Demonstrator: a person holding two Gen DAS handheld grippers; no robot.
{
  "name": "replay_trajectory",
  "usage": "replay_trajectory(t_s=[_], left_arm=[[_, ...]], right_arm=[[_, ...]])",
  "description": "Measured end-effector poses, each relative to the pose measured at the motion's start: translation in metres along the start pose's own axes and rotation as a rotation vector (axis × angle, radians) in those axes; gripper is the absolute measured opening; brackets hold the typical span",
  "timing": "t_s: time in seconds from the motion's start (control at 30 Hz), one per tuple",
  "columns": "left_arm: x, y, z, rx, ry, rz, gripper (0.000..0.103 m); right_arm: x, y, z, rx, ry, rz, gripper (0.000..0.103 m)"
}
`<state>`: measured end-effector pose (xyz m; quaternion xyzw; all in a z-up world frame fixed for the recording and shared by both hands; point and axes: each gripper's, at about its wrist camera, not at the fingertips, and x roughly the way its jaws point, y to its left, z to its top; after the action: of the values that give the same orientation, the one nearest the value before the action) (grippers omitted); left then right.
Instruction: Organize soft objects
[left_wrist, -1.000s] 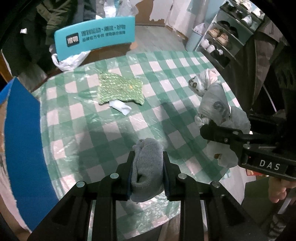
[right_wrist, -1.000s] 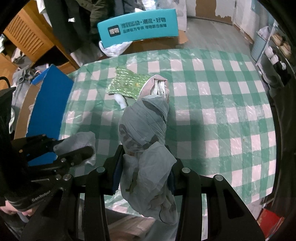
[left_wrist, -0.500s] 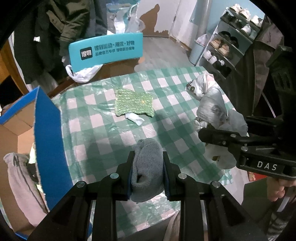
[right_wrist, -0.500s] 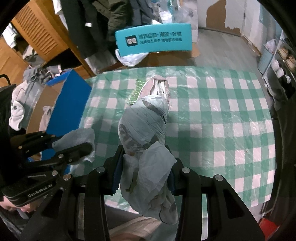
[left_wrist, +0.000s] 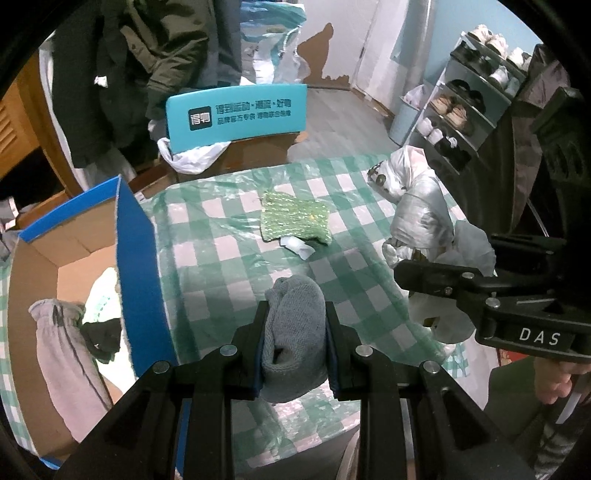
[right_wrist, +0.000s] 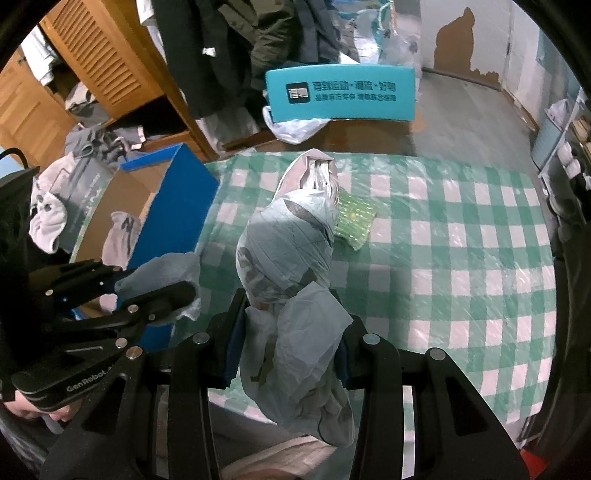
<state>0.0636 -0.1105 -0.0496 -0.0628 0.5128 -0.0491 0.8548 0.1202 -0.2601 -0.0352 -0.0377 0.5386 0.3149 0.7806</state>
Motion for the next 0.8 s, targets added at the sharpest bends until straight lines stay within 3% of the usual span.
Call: replay_trajectory(t_s=[0.8], left_arm=[[-0.040,0.068,-0.011,-0.105,-0.064,0.037,0.026]], right_arm=[[0.020,0.080,0.032,-0.108,0.014,0.056,0.039]])
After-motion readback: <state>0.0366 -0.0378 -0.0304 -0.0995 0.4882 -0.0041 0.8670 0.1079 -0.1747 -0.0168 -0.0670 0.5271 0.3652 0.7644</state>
